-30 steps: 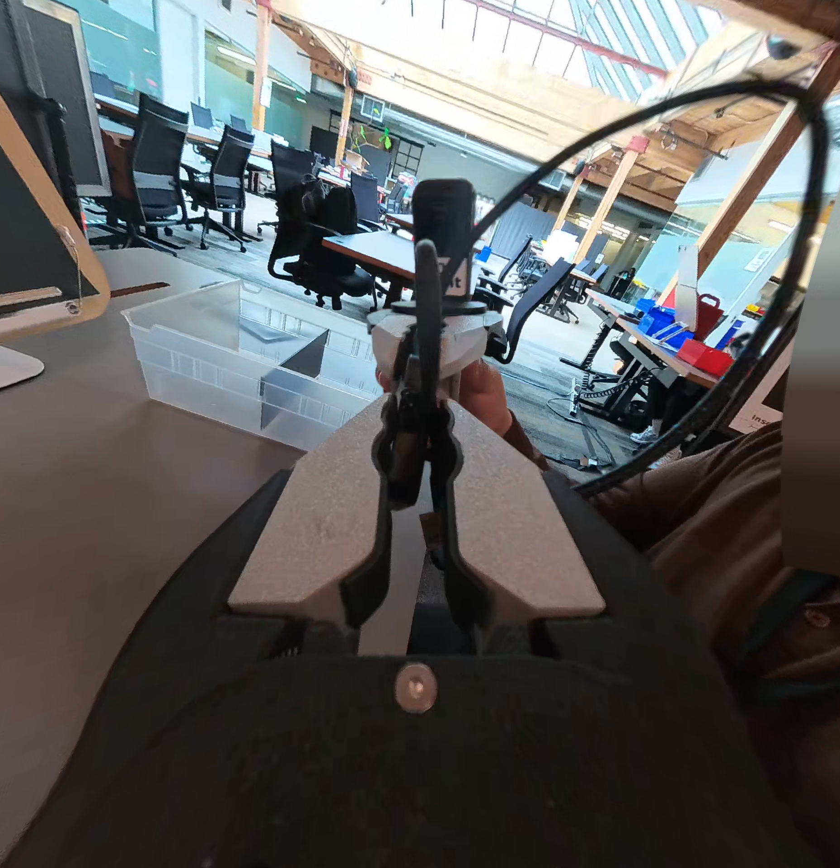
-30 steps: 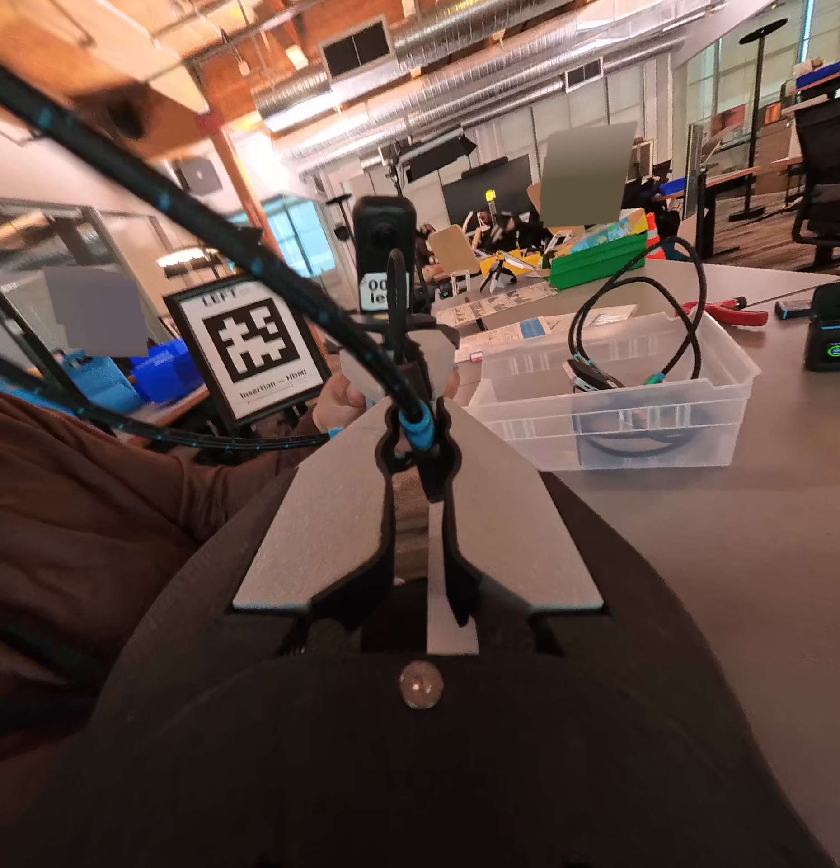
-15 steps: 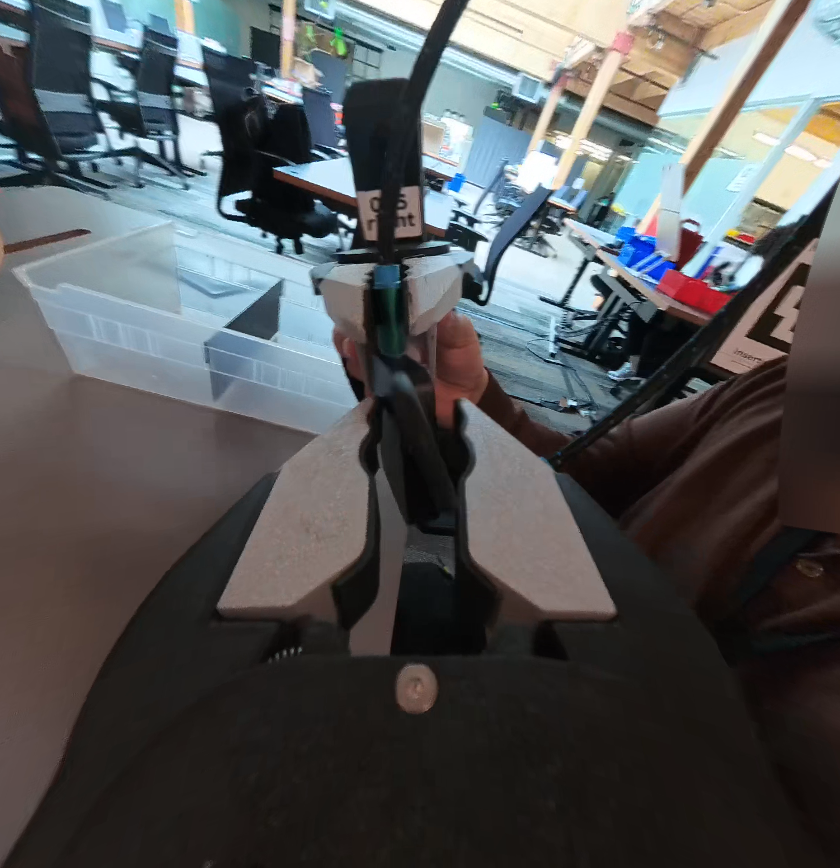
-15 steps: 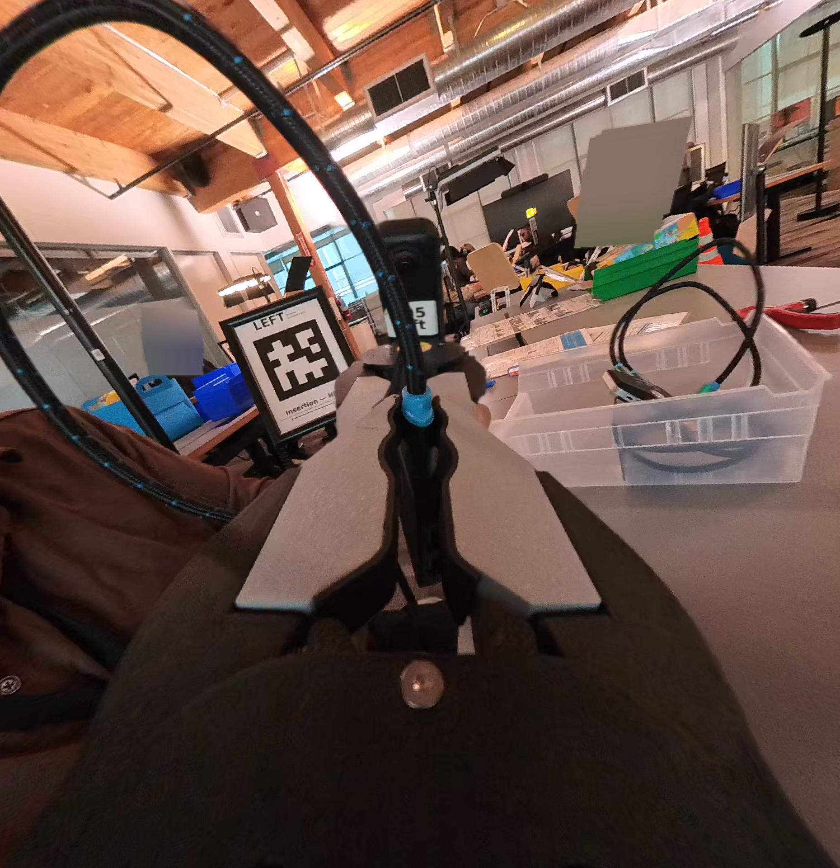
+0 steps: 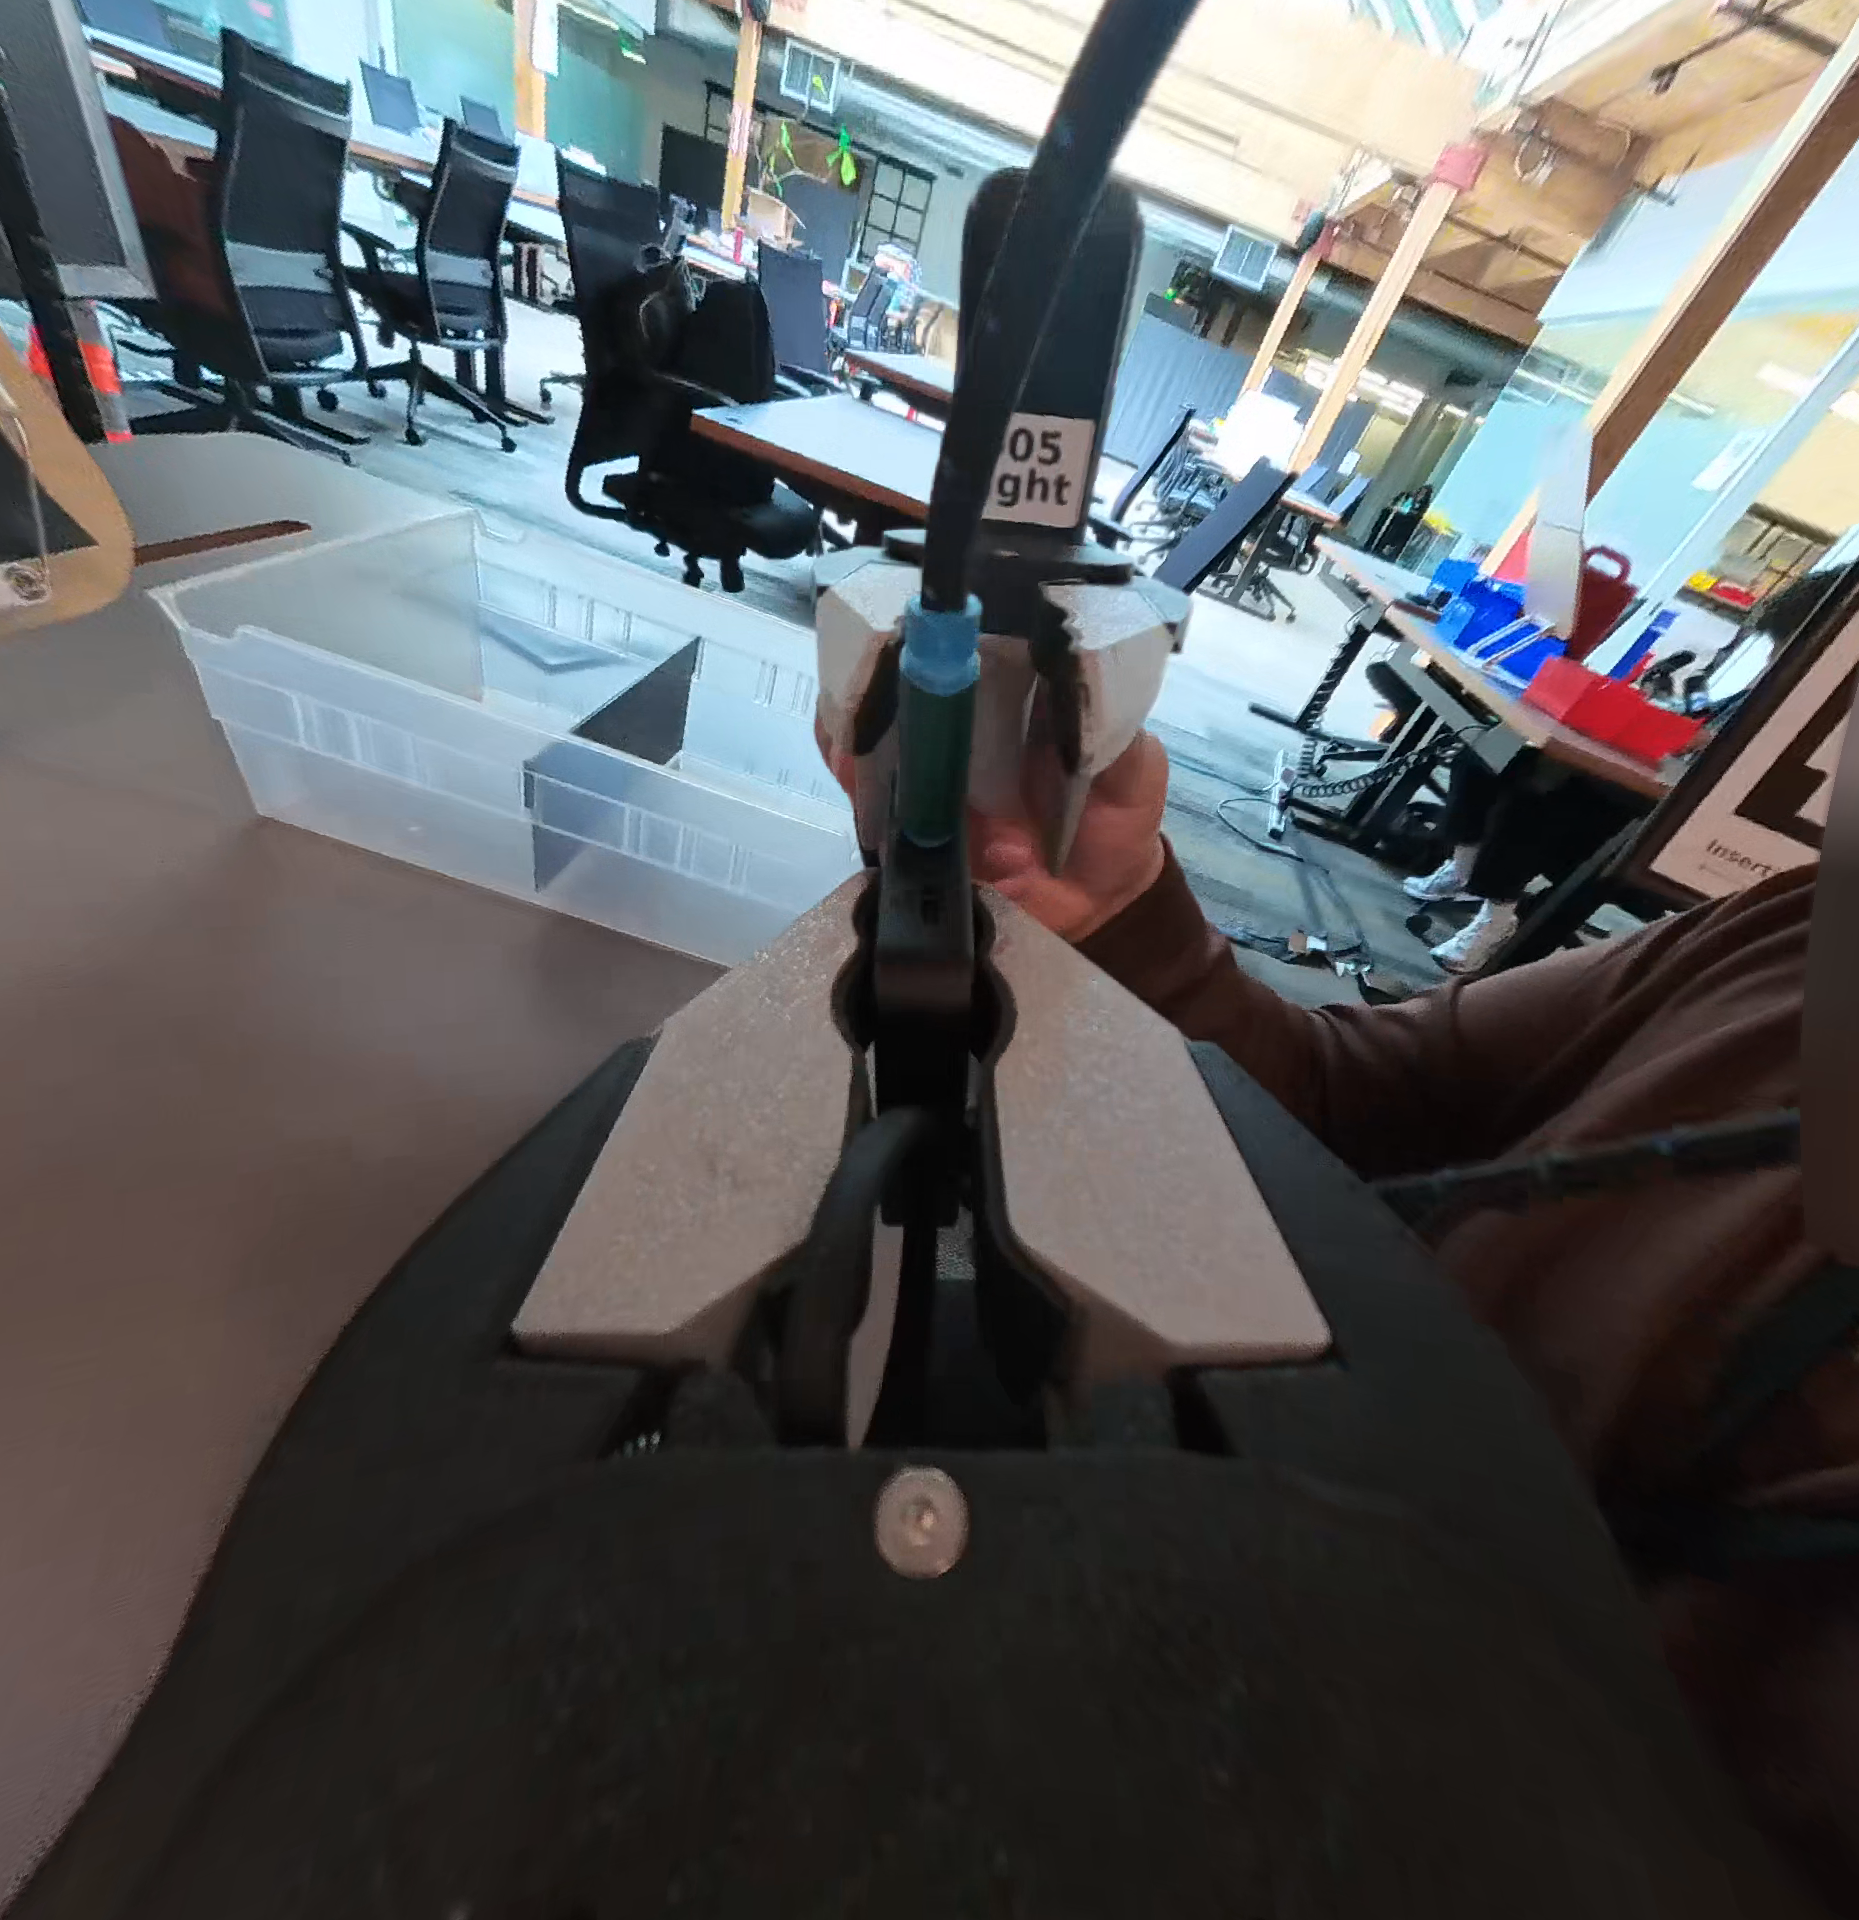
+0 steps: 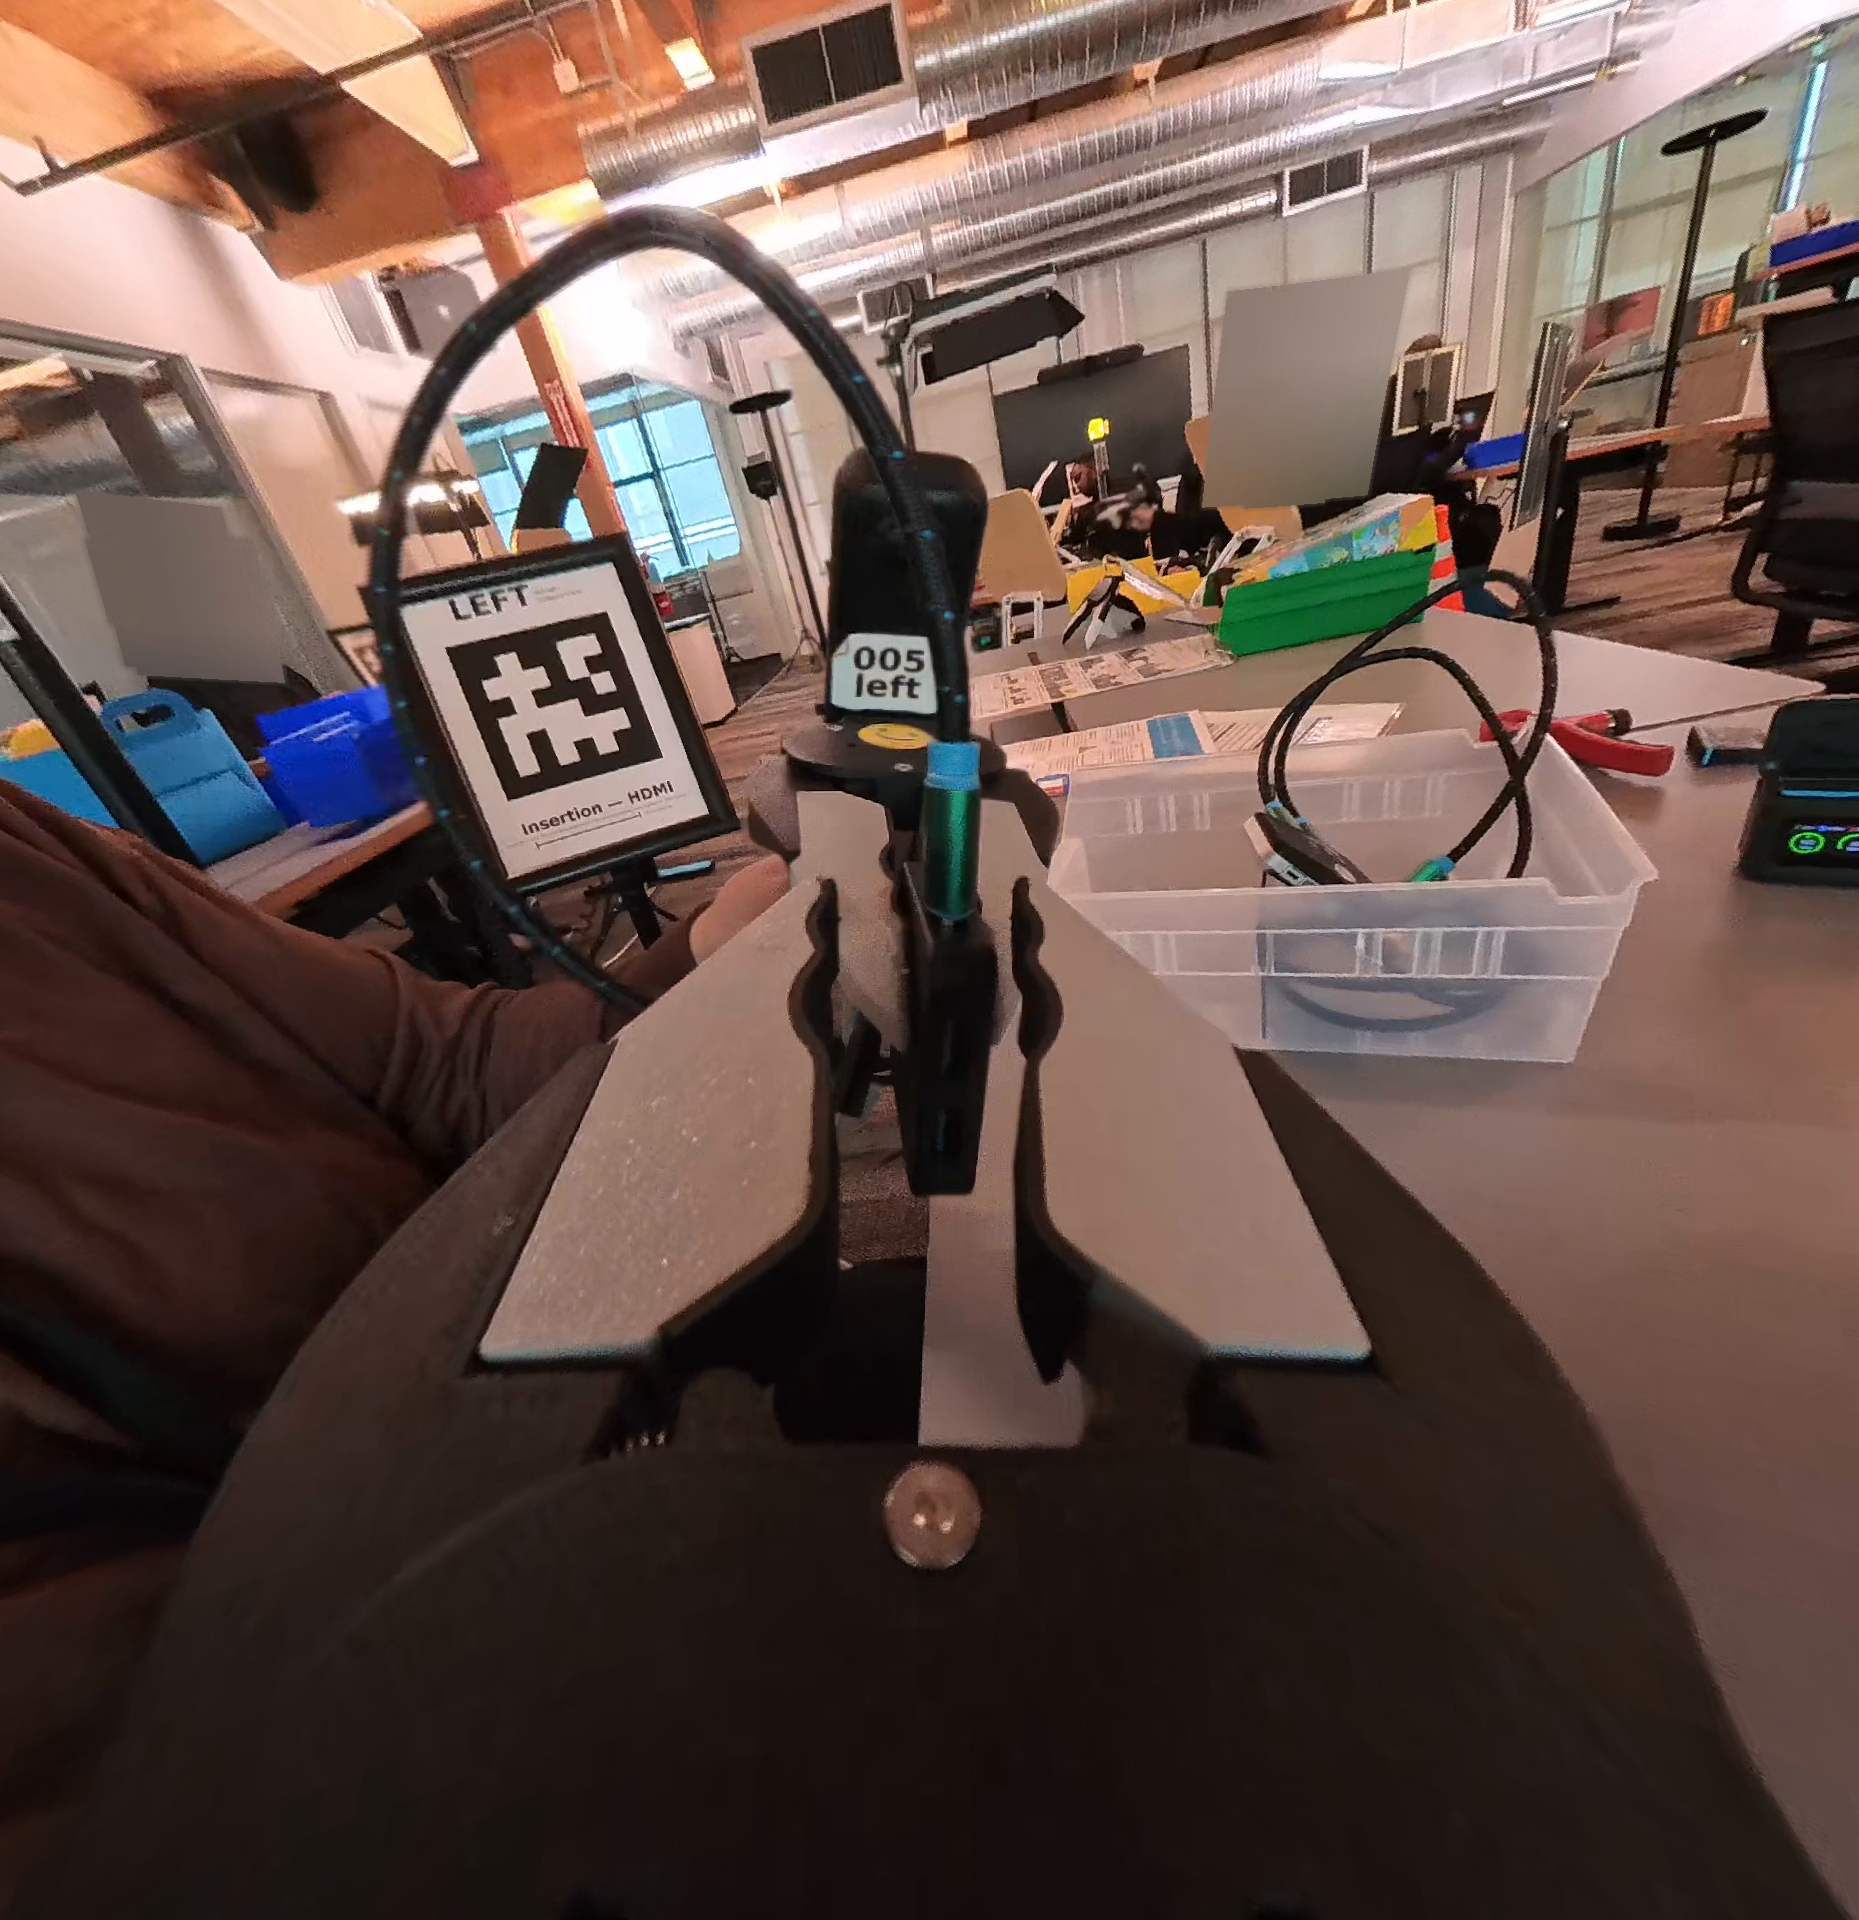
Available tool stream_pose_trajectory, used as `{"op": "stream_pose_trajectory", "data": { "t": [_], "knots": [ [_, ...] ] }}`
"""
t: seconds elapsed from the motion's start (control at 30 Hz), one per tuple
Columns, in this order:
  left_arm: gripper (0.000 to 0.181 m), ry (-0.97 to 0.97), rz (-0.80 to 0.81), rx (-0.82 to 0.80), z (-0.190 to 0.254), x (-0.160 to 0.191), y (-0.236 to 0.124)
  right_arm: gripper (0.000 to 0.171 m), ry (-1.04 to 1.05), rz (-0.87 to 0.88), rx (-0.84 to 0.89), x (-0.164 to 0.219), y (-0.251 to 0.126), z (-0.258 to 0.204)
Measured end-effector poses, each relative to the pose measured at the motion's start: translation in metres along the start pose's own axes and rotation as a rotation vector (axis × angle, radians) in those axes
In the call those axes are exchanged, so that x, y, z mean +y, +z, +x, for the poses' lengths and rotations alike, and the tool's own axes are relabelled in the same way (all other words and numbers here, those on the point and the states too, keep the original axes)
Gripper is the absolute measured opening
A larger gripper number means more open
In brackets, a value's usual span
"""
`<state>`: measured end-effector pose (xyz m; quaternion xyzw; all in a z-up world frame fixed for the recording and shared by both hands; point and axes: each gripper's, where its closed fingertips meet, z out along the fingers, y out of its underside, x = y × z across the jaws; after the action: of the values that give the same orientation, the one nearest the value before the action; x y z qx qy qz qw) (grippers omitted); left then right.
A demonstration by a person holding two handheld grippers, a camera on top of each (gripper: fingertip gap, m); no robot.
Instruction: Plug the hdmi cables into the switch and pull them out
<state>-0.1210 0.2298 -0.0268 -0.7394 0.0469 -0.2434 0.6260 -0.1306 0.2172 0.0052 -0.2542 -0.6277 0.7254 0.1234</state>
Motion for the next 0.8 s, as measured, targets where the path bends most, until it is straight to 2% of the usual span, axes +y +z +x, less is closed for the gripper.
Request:
{"op": "stream_pose_trajectory", "data": {
  "t": [0.13,0.27,0.5,0.8],
  "knots": [
    [0.011,-0.009,-0.007,0.015,0.002,0.003,0.003,0.028,-0.038,-0.083,0.046,0.01,0.0,0.004],
    [0.011,-0.014,-0.01,0.034,0.004,0.003,0.005,0.012,-0.046,-0.098,0.034,0.015,0.004,0.003],
    [0.011,-0.004,-0.002,0.04,0.006,0.001,0.005,0.01,0.063,-0.021,-0.081,0.009,0.004,-0.001],
    [0.011,-0.036,0.014,-0.009,-0.003,0.0,0.004,0.01,0.133,0.018,-0.058,0.006,0.007,0.009]
  ]
}}
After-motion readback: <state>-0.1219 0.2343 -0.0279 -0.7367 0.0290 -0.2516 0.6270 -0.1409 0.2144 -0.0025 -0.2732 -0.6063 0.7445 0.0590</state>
